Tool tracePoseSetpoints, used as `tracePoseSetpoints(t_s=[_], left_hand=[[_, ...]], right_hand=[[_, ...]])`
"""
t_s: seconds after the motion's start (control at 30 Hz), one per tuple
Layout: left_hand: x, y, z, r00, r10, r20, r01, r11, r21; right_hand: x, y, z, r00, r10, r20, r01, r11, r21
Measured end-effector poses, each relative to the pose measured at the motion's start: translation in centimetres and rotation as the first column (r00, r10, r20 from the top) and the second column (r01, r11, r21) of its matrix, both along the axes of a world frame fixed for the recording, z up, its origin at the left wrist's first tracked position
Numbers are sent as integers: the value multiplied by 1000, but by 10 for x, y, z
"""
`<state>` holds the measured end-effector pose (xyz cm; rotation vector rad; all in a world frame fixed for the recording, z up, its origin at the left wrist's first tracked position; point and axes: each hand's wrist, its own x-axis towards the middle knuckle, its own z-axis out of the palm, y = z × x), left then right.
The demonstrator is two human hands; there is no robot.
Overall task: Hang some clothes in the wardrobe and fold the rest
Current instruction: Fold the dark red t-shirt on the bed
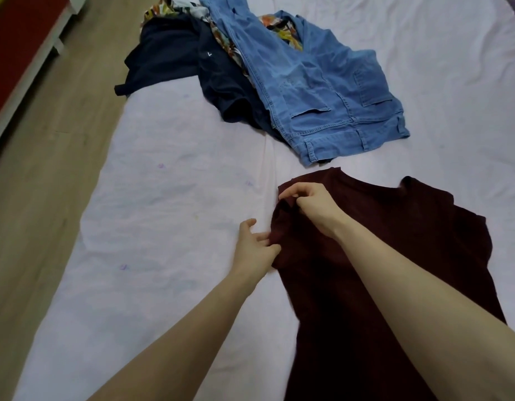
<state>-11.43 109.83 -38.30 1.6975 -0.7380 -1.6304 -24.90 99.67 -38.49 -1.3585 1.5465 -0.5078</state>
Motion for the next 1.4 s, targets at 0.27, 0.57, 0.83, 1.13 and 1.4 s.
tracePoseSetpoints(t_s=[0.27,0.57,0.83,1.13,1.4], left_hand=[[3,-30,-12,972,-13,233,6,999,32],[-2,-60,-8,635,-46,771,386,883,-266],[-47,-115,-25,448,-167,878,556,822,-127],[-66,-148,-37,378,-190,906,561,825,-61],[-76,-155,-36,696,104,710,382,784,-489]], right_hand=[[34,-8,-9,973,-25,228,2,995,104],[-16,-25,-6,905,-293,-309,198,932,-304],[-84,-67,-31,756,-240,-609,189,971,-149],[-86,-94,-45,882,-186,-434,99,972,-215],[-100,-108,-41,896,-418,148,442,865,-237]])
